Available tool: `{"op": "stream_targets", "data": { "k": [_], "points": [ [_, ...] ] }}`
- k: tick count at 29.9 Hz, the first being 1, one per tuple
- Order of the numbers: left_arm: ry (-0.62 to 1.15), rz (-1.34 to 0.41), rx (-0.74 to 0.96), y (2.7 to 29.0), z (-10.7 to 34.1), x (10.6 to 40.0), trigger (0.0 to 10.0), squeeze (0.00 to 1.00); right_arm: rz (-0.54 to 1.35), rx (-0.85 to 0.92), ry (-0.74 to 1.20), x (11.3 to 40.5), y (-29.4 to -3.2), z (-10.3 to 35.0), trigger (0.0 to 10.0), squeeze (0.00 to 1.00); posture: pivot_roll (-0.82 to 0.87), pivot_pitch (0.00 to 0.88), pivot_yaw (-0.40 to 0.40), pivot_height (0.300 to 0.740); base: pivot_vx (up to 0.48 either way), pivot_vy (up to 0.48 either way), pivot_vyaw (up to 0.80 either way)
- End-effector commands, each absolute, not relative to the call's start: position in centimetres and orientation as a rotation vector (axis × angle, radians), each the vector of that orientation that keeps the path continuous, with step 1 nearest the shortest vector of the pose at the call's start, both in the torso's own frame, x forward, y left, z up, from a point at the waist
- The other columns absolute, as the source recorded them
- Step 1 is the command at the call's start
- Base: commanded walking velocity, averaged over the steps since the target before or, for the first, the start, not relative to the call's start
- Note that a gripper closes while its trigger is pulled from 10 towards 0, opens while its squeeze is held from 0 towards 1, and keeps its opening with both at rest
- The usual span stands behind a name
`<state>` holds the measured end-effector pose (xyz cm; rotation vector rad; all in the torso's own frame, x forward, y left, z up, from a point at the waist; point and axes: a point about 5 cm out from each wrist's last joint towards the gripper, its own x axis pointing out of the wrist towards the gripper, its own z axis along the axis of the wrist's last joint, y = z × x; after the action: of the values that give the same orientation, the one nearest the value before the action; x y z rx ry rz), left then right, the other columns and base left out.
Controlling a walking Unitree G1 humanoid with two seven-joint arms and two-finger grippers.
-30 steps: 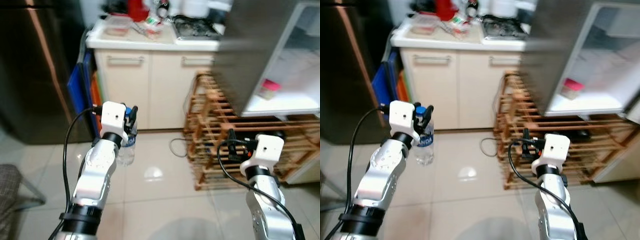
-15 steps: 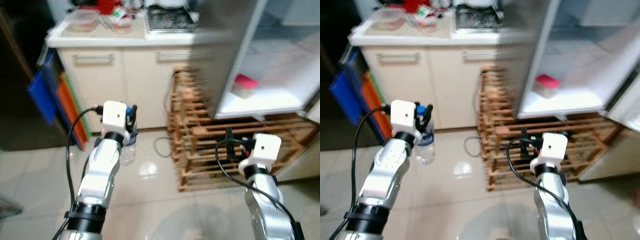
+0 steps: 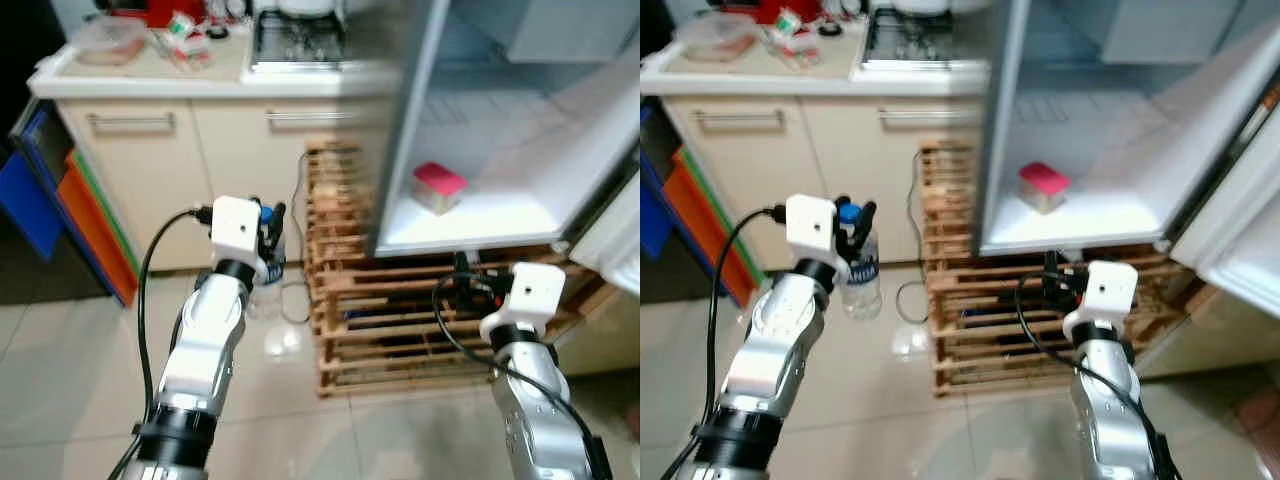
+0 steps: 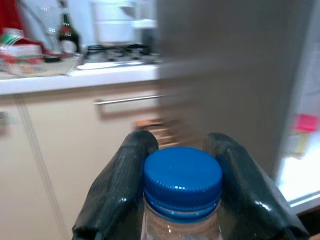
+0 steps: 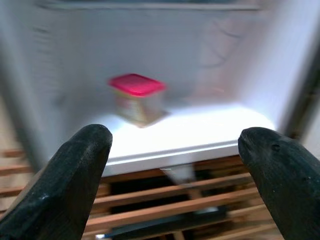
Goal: Restocking fridge
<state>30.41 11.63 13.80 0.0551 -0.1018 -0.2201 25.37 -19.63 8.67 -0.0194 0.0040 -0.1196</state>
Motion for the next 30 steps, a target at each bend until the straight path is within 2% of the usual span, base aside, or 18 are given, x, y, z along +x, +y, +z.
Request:
{"op": "stream_targets", "data": {
  "k": [1,18,30],
  "points": [
    [-0.149,-0.246,0.049,10.9,14.9,30.4,10.0,0.00,-0.129,-0.033,-0.004,25.5,-20.0,8.8,10.0,0.00,0.05,0.000,-0.010,0.740,0.292,-0.379,0.00],
    [-0.171,-0.250,0.028,10.7,15.5,30.3,10.0,0.00,-0.112,-0.039,-0.004,25.4,-20.0,8.6,10.0,0.00,0.04,0.000,-0.013,0.740,0.314,-0.360,0.00],
    [-0.179,-0.386,0.028,8.8,16.4,31.2,10.0,0.00,-0.102,-0.045,-0.001,25.3,-19.7,8.4,10.0,0.00,0.03,0.000,-0.011,0.740,0.000,0.000,0.00]
  ]
}}
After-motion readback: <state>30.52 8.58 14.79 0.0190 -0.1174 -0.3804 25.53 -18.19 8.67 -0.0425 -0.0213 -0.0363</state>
